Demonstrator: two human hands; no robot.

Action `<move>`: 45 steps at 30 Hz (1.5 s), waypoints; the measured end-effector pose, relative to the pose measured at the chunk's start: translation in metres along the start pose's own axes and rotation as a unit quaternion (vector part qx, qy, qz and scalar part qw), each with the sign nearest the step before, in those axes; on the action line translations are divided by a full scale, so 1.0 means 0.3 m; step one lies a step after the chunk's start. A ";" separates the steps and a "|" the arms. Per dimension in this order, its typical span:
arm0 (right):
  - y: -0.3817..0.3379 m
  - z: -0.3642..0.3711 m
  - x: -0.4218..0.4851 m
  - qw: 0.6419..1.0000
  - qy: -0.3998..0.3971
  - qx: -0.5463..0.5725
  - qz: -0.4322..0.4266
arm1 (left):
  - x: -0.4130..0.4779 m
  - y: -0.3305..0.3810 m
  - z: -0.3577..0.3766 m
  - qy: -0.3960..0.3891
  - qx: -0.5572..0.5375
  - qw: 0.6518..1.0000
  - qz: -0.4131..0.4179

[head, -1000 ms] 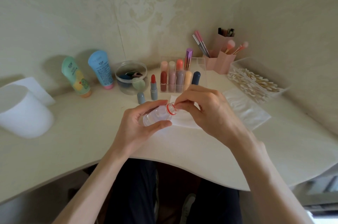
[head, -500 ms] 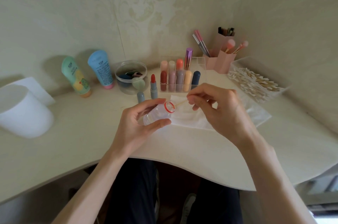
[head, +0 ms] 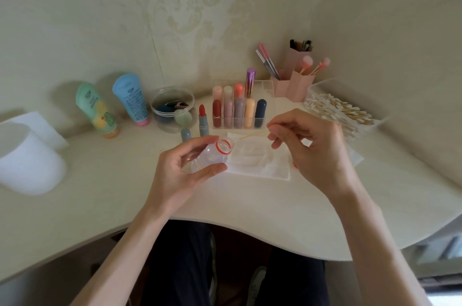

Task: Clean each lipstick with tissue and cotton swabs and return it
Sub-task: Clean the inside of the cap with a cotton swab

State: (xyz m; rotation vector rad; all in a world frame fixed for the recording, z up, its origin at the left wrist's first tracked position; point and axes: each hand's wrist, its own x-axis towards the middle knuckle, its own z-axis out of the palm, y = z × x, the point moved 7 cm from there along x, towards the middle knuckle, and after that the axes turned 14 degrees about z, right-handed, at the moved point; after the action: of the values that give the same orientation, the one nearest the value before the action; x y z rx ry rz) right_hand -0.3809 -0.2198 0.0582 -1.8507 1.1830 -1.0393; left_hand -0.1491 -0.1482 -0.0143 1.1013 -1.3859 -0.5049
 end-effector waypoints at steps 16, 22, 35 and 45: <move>-0.036 0.070 -0.033 0.998 -0.027 -0.046 -0.036 | 0.008 0.012 0.019 -0.008 -0.001 1.000 0.004; -0.031 0.062 -0.033 0.997 -0.015 -0.069 -0.040 | 0.004 0.006 0.018 -0.009 -0.005 1.000 0.001; 0.000 0.049 -0.050 0.997 -0.025 -0.067 -0.016 | 0.006 0.007 0.024 -0.012 -0.010 1.000 -0.004; 0.008 -0.016 -0.049 0.992 -0.014 -0.110 -0.057 | 0.015 0.028 0.060 -0.013 -0.034 0.999 -0.006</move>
State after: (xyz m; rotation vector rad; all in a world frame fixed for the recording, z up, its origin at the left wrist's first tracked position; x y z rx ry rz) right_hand -0.3899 -0.2077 0.0547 -2.1180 1.2290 -0.9713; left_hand -0.1677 -0.1538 -0.0080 1.0518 -1.3758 -0.5724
